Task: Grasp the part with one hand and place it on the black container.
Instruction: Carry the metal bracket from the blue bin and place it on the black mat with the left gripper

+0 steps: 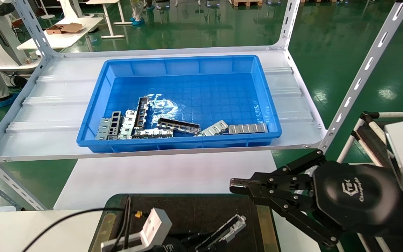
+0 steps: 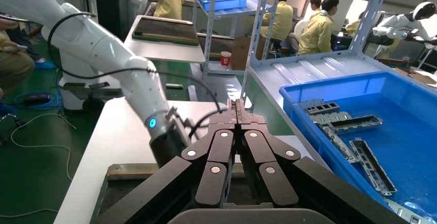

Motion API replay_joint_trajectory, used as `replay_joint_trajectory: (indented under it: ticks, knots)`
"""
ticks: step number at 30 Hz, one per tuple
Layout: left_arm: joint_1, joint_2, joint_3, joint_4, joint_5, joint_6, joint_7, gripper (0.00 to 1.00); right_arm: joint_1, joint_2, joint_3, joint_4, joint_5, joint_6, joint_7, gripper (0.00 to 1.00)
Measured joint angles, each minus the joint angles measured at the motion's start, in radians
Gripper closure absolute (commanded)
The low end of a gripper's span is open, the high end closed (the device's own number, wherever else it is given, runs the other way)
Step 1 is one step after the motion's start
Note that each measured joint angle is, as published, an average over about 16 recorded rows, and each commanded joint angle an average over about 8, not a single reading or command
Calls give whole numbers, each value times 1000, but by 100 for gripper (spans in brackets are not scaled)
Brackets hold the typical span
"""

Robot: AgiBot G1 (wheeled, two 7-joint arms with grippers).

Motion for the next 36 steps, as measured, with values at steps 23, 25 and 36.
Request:
replay_joint_trajectory:
  ticks: [23,25,36]
  knots:
    - [122,269,30,81,-6,-544,-65,100,0,1,-1,0,1,1,-1,100]
    - [123,294,26,98,-9,-570,-69,100,0,1,-1,0,1,1,-1,100]
    - [111,424,-11,217,-29,-650,-94,100,0,1,-2,0,1,1,-1,100]
